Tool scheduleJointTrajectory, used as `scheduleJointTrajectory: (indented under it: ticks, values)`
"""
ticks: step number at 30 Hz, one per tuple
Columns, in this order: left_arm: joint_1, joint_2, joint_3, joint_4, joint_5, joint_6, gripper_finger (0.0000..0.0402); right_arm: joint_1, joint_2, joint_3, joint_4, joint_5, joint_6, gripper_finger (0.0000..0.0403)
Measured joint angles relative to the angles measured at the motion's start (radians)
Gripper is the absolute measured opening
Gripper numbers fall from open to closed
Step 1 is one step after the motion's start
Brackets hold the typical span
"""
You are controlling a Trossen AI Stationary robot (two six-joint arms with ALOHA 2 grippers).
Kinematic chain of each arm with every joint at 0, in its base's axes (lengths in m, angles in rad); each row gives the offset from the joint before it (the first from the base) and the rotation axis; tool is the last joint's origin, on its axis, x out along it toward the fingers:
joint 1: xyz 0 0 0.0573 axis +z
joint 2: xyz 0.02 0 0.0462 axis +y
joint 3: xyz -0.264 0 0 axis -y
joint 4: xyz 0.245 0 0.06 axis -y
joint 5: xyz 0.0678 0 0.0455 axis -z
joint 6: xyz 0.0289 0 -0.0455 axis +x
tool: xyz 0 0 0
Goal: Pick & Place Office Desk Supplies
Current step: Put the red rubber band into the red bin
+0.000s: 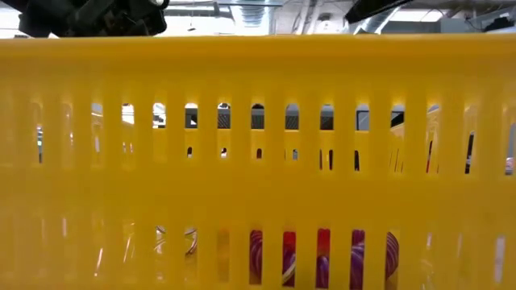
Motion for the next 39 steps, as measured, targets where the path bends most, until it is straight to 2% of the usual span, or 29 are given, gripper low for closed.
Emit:
scheduleJointTrajectory:
  ticks: [3,8,12,16,20,26,33,39]
  values:
    - [0.019,-0.08,-0.002,-0.066,-0.024,0.011,0.0208,0.024,-0.123,-0.132,0.161,0.001,-0.026,0.0189]
    - [0.016,-0.27,-0.079,-0.029,-0.043,0.035,0.0208,0.062,-0.319,-0.327,0.407,0.0,-0.101,0.0188]
    - [0.008,-0.406,-0.169,-0.029,-0.043,-0.031,0.0208,0.063,-0.439,-0.477,0.578,-0.002,-0.131,0.0188]
    - [-0.02,-0.442,-0.23,-0.034,-0.043,-0.131,0.0208,0.053,-0.513,-0.596,0.729,-0.001,-0.17,0.0188]
    - [-0.058,-0.378,-0.232,-0.031,-0.043,-0.211,0.0208,0.03,-0.542,-0.64,0.791,-0.001,-0.173,0.0188]
    - [-0.102,-0.178,-0.18,-0.038,-0.043,-0.31,0.0208,-0.004,-0.52,-0.642,0.808,-0.008,-0.177,0.0188]
    - [-0.102,0.075,-0.006,-0.249,-0.046,-0.407,0.0183,-0.025,-0.479,-0.642,0.818,-0.029,-0.176,0.0188]
    - [-0.08,0.183,0.128,-0.368,-0.047,-0.524,0.017,-0.025,-0.45,-0.642,0.836,-0.029,-0.177,0.0188]
